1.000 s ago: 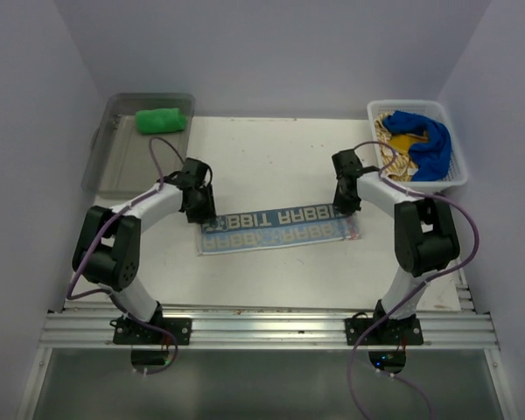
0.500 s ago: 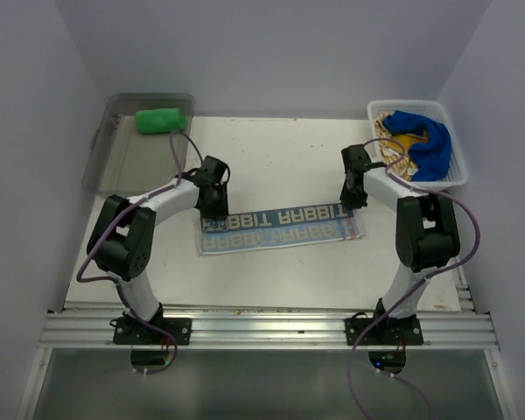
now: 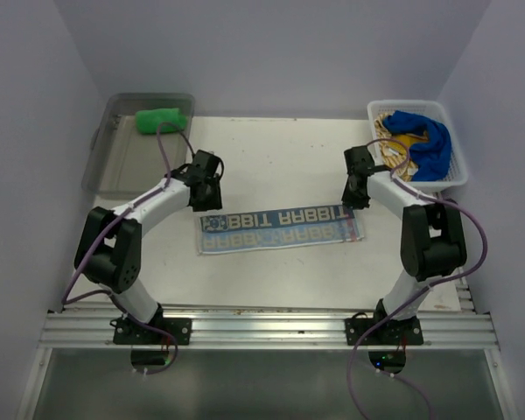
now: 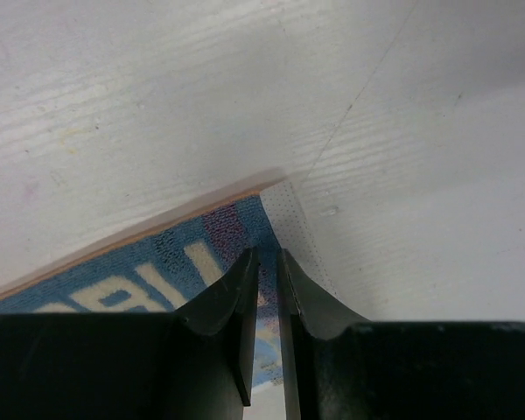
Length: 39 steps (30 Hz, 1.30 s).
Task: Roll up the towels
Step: Fold the towel
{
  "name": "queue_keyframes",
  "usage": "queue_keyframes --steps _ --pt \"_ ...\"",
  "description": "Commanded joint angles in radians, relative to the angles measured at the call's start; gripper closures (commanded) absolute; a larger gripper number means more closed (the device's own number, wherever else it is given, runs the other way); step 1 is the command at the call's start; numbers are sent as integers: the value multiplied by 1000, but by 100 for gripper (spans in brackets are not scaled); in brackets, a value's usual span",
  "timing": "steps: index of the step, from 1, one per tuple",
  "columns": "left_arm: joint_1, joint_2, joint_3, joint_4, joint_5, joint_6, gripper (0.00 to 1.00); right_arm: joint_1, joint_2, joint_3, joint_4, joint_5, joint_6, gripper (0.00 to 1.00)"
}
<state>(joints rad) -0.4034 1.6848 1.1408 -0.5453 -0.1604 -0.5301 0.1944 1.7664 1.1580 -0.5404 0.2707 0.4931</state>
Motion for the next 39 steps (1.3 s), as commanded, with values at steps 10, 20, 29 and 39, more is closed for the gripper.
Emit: queue_keyframes --steps 10,20,29,39 --pt "70 10 -118 90 9 -2 58 2 -39 -75 51 -48 18 82" --pt "84 44 -148 93 16 -22 61 2 -15 -139 47 -70 32 85" --pt "84 -54 -138 42 -36 -19 60 2 -260 -251 -10 33 4 74" --pt "83 -134 -95 -15 -45 -8 59 -27 -286 -274 -35 10 -47 55"
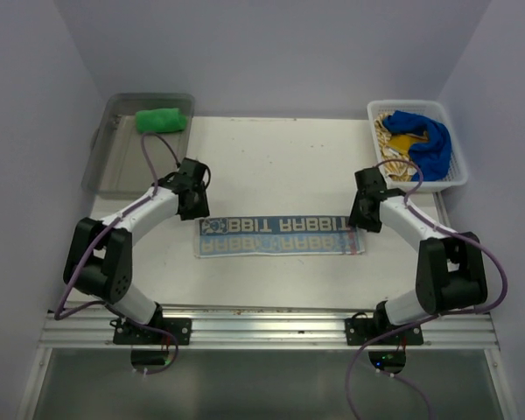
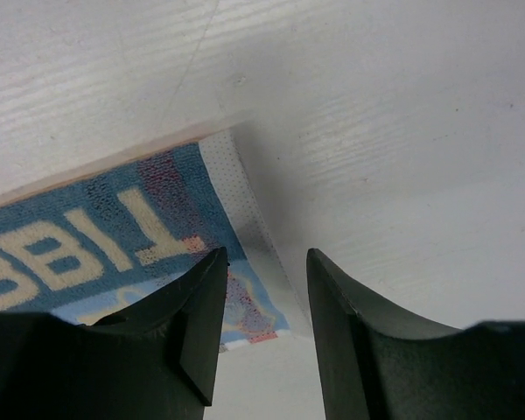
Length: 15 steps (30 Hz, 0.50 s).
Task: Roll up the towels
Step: Fold the towel
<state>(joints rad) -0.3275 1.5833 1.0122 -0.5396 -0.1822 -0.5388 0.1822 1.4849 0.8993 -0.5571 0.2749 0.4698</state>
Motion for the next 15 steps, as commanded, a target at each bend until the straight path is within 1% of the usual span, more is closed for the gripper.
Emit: queue_keyframes --steps 1,2,5,10,14,15 --pt "7 -37 31 -22 -19 0 59 -26 1 -22 -14 -21 -26 54" --pt "7 -39 26 -22 -17 0 59 -29 11 -23 -4 -34 -28 52" --pt "7 -54 19 -25 -14 2 59 -41 60 -20 6 -90 -40 52" --pt "7 -66 6 -49 -36 -7 59 -50 129 -36 54 -164 -33 54" --pt "10 -75 -20 -48 -30 -20 58 -52 164 -40 82 -198 -20 62" --pt "11 -75 -24 -48 -31 -21 58 -53 164 -42 85 -201 -16 69"
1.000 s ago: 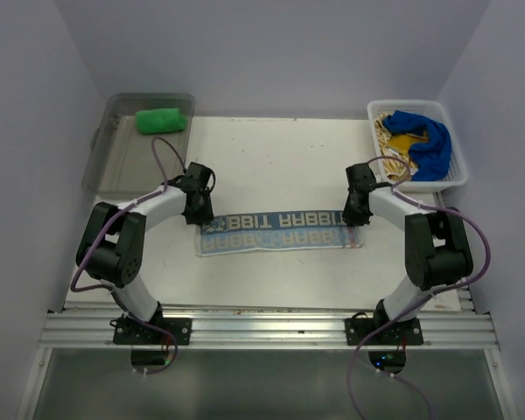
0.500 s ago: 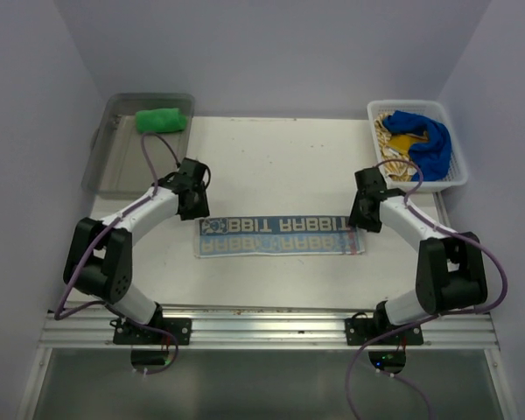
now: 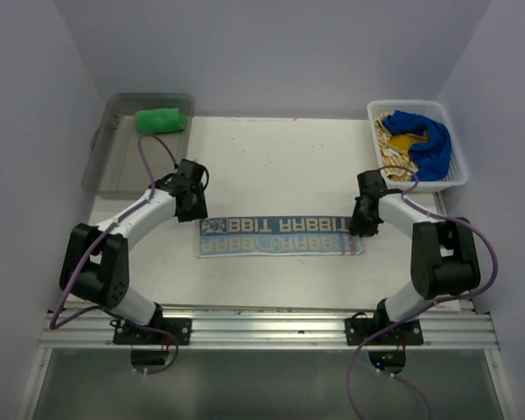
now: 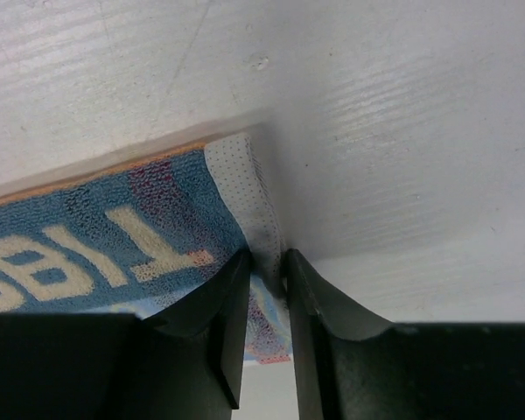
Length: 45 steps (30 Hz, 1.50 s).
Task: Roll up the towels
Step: Fold the towel
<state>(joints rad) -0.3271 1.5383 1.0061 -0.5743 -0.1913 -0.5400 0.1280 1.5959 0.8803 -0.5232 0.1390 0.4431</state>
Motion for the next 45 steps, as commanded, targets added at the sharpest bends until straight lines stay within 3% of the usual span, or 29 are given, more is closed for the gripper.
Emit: queue_keyframes --steps 1,3,8,14,22,33,37,45 --pt "11 -29 -29 -13 -20 -20 58 2 47 -26 52 -61 12 73" --pt "13 -29 -43 -18 -22 -18 58 2 38 -27 55 -56 16 84" --pt "42 -30 -113 5 18 -24 57 2 0 -37 52 -50 25 100" --pt "48 14 -208 97 102 -55 59 2 -103 -63 19 7 49 100" --pt "-78 97 -225 208 184 -115 62 2 -330 -35 -118 88 55 100" --pt "-110 65 -137 116 124 -83 62 27 -450 110 -253 68 25 100" --pt "-112 54 -106 70 56 -52 62 114 -458 180 -291 76 48 100" --pt "-112 101 -127 120 104 -44 63 364 -360 322 -284 117 163 100"
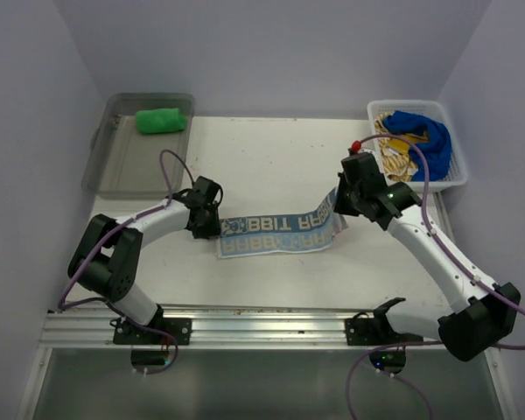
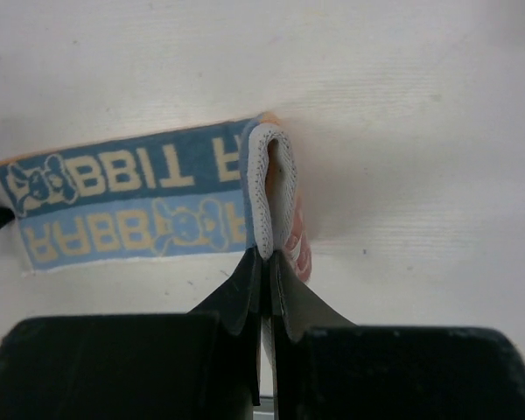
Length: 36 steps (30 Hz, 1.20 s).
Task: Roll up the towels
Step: Fold the towel
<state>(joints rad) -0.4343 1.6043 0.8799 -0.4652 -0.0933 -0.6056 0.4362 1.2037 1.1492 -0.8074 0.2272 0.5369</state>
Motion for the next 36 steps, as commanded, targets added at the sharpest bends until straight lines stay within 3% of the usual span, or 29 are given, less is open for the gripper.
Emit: queue_keyframes --steps 1,9,15,22,36 --pt "-4 43 -4 14 13 20 63 102 65 63 22 29 80 100" --pt "-3 42 -4 28 27 18 64 337 290 220 92 46 164 100" --pt "-4 31 1 33 50 12 64 430 482 322 174 5 195 100" --pt "-3 49 13 36 66 9 65 484 667 426 240 -58 215 100" --pt "-3 65 -5 56 76 10 65 524 798 503 252 -111 245 100"
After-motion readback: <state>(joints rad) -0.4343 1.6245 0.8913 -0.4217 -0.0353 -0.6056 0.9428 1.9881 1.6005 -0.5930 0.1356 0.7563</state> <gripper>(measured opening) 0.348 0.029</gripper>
